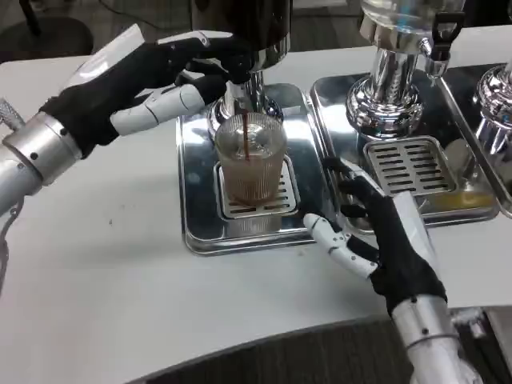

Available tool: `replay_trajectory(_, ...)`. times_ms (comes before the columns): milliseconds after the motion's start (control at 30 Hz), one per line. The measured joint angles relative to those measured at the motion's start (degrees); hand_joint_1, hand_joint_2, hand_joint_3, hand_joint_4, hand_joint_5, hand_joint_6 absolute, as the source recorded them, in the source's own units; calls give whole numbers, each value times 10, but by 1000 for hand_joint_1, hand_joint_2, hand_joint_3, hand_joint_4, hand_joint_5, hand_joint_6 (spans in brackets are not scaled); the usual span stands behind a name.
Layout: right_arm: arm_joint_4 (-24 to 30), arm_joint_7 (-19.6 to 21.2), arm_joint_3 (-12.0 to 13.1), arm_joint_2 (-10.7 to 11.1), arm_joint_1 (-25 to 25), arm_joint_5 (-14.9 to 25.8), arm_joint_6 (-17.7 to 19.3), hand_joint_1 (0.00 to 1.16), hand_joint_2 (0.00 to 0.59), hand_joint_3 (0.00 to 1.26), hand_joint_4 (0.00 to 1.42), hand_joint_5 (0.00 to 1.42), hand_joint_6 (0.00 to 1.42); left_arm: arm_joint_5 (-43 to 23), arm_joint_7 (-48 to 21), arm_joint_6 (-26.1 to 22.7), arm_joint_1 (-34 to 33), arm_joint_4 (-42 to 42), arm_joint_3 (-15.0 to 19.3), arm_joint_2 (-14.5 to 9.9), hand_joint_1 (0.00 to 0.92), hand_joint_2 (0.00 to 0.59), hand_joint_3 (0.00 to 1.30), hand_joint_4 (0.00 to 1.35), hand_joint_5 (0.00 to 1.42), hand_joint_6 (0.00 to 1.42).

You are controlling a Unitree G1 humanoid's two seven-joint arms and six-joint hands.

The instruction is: Grasp the cup under the faucet to collect the drink, then remove the cup.

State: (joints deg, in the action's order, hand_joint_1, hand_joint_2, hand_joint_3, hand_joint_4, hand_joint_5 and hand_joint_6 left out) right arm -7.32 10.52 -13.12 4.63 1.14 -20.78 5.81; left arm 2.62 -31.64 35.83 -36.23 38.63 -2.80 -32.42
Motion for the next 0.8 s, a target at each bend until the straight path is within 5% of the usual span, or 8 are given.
replay_trajectory(200, -34, -7, -6, 2, 46, -5, 3, 576, 197, 2, 40, 107, 252, -1, 0, -10, 7, -17, 2, -2, 0, 61, 254, 245, 299, 484)
replay_trajectory(800, -157, -29, -8, 6, 142, -1, 10, 588, 188, 0, 0, 31, 182, -6, -2, -22, 14, -32, 4, -2, 0, 64, 255, 246, 300, 484)
